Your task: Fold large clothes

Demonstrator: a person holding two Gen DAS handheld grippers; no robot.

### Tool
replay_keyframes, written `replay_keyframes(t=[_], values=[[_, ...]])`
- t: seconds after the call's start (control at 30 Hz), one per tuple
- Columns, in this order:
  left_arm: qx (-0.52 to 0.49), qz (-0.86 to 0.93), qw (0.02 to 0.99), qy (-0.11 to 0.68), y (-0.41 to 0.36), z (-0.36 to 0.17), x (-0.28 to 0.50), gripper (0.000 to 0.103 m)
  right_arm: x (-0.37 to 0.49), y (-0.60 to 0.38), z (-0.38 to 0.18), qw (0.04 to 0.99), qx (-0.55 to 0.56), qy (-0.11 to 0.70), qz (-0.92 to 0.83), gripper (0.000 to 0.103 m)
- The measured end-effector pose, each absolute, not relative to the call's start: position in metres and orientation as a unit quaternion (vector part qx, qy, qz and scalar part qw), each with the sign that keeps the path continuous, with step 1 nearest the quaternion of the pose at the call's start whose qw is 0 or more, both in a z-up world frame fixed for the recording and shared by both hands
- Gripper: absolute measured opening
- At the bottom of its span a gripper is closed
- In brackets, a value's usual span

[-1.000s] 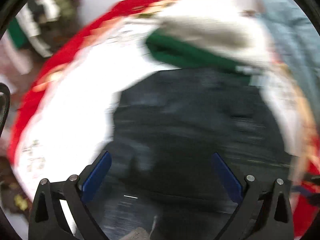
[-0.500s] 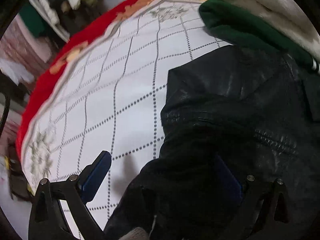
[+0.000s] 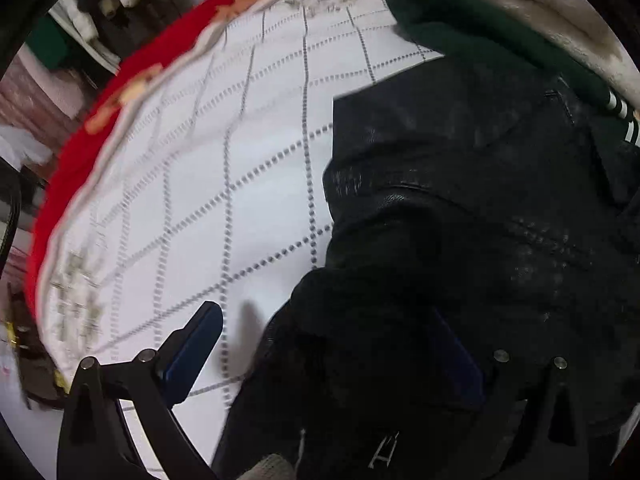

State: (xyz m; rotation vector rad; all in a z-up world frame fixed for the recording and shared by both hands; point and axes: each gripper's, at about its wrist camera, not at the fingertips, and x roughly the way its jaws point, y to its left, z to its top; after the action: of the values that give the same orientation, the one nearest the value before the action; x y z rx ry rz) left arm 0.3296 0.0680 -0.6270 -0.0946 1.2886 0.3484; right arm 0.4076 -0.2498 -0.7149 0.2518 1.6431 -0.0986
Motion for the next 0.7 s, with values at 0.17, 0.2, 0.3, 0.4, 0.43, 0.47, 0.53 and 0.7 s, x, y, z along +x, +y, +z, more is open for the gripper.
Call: replay_keyframes(t=[0.17, 0.2, 0.3, 0.4, 0.43, 0.47, 0.53, 0.7], values=[[-0.033, 0.161, 0.806, 0.569, 0.066, -0.59, 0.316, 0.103, 0.411, -0.241, -0.676, 0.683, 0.094, 0.723, -0.042, 0.031], [-0.03, 0.16, 0.809, 0.565, 0.064, -0.585, 0.309, 0.103, 0.404, -0.241, -0.665, 0.691, 0.08, 0.717, -0.046, 0.045], [-0.007, 0.158, 0.803, 0.575, 0.054, -0.59, 0.295, 0.103, 0.38, -0.238, -0.657, 0.694, 0.031, 0.717, -0.059, 0.076], [0.012, 0.155, 0.788, 0.595, 0.05, -0.612, 0.287, 0.103, 0.359, -0.235, -0.681, 0.67, 0.017, 0.74, -0.06, 0.076], [0.015, 0.156, 0.786, 0.598, 0.051, -0.619, 0.286, 0.103, 0.354, -0.236, -0.693, 0.66, 0.026, 0.748, -0.061, 0.069], [0.019, 0.158, 0.786, 0.598, 0.053, -0.623, 0.287, 0.103, 0.35, -0.238, -0.704, 0.654, 0.039, 0.753, -0.057, 0.043], [0.033, 0.163, 0.782, 0.601, 0.054, -0.629, 0.29, 0.103, 0.343, -0.251, -0.712, 0.66, 0.071, 0.744, -0.081, 0.031], [0.044, 0.153, 0.784, 0.601, 0.051, -0.632, 0.293, 0.103, 0.332, -0.273, -0.714, 0.661, 0.145, 0.725, -0.131, 0.029]])
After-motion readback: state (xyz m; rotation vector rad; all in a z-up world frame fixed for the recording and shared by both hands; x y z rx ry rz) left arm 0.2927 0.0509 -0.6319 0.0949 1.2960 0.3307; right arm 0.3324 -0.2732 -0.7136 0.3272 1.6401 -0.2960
